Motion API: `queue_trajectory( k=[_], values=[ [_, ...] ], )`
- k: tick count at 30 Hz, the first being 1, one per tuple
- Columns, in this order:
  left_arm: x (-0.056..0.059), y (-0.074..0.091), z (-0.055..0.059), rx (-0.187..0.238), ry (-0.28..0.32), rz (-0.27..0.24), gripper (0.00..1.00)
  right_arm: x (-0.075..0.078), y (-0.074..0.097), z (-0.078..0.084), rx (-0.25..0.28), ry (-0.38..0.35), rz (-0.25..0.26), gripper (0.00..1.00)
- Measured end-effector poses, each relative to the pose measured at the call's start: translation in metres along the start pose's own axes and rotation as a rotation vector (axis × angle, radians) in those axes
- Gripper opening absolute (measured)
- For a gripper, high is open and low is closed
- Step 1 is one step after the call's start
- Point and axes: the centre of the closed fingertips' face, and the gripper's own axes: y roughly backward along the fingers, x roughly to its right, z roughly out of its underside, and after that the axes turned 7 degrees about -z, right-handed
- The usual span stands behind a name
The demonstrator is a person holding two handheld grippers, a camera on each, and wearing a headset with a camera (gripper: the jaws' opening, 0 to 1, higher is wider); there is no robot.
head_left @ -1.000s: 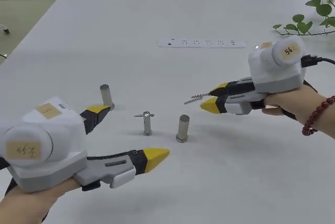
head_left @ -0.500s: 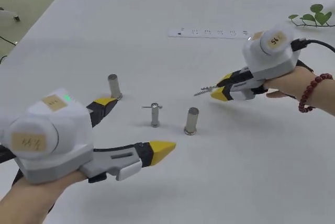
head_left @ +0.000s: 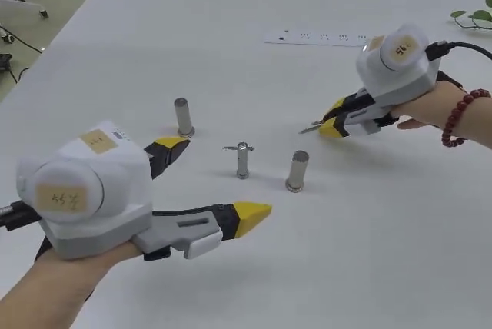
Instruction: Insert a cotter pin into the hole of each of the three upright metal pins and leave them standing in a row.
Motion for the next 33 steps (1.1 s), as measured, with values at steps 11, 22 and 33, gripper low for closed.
queue_trajectory(
  k=[11,22,33],
  values=[
    [-0.0039,0.0006,-0.0009,0.002,0.007,-0.011,0.82,-0.0031,-0.0037,-0.0003,-0.065,0.097,-0.025,0.16],
    [-0.0047,0.0004,-0.0012,-0.001,0.009,-0.016,0.81,0.0035,-0.0040,0.0043,-0.116,0.195,-0.031,0.13],
    [-0.0043,0.0005,-0.0005,-0.005,0.008,-0.013,0.78,-0.0019,-0.0057,0.0055,-0.217,0.239,-0.109,0.10]
  ],
)
